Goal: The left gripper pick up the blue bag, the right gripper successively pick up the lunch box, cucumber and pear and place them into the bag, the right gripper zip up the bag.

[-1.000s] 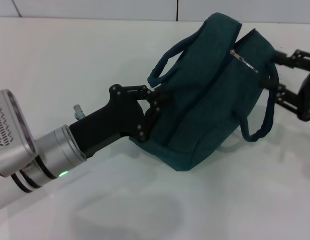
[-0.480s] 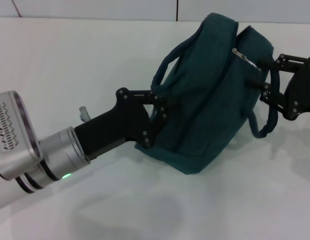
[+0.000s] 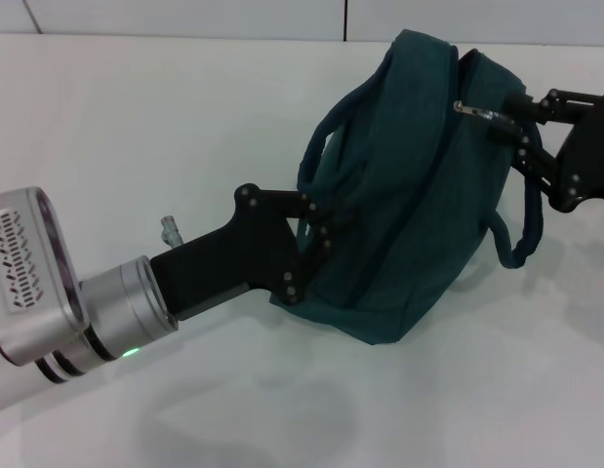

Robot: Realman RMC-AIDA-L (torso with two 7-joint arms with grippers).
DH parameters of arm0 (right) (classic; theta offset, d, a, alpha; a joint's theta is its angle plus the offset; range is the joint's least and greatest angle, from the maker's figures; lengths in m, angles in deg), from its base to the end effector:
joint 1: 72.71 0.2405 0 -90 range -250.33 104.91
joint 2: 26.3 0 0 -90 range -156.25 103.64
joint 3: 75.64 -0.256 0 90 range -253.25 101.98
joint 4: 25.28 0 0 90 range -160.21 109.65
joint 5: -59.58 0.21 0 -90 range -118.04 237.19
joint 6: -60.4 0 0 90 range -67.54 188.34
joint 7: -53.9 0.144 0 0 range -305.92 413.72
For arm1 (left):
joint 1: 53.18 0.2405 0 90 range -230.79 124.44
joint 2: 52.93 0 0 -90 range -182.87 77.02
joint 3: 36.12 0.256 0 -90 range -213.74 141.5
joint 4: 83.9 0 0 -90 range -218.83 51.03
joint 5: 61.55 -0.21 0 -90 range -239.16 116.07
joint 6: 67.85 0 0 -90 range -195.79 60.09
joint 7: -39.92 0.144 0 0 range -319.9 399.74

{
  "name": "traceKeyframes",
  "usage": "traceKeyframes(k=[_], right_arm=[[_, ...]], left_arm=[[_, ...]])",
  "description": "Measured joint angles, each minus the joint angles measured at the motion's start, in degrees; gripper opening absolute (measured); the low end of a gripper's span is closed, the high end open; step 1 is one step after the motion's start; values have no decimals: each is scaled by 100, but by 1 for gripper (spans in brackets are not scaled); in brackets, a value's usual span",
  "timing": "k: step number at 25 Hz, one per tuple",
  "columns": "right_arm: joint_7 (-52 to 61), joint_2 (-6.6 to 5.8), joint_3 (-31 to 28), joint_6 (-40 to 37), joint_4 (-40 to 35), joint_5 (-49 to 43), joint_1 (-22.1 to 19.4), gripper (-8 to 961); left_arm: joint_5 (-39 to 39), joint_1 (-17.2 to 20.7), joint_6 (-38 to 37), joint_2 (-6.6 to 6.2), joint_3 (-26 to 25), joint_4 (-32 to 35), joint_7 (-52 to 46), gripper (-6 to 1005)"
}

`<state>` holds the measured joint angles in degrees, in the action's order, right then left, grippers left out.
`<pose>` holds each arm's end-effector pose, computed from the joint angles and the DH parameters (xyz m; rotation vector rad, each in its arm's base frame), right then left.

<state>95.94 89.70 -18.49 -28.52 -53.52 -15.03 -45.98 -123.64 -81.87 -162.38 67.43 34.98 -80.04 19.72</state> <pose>0.2397 0.3313 0.0147 -2.3719 -0.0649 1.0129 -0.2424 0.2662 -0.0678 -2.3921 0.0242 -1.1356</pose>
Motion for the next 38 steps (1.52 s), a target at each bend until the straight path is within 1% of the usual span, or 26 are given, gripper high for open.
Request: traceKeyframes(k=[6, 11, 16, 22, 27, 33, 36, 38], right_arm=[[-204, 9, 226, 172, 21, 24, 54, 196], [-246, 10, 212, 227, 98, 199, 75, 135], [-442, 11, 198, 228, 118, 275, 22, 64], [-989, 10, 233, 150, 394, 532, 41, 63], [-1190, 14, 247, 98, 492, 656, 40, 62], [-1807, 17, 288, -59, 937, 1486, 33, 61], [-1910, 18, 287, -65, 1046, 1768, 38, 61], [-1938, 18, 287, -56, 1103, 1945, 19, 60]], left_arm=[[-25, 3, 7, -3, 0, -11, 18, 54], [-90, 23, 2, -17, 0, 24, 44, 55], [-140, 100, -14, -24, 0, 46, 283, 56], [-414, 281, -64, -49, 3, 353, 365, 57], [-667, 449, -82, -75, 9, 628, 375, 58], [-932, 487, -171, -167, 10, 693, 323, 60], [-965, 484, -247, -202, 14, 698, 292, 60], [-976, 476, -332, -248, 19, 699, 218, 61]])
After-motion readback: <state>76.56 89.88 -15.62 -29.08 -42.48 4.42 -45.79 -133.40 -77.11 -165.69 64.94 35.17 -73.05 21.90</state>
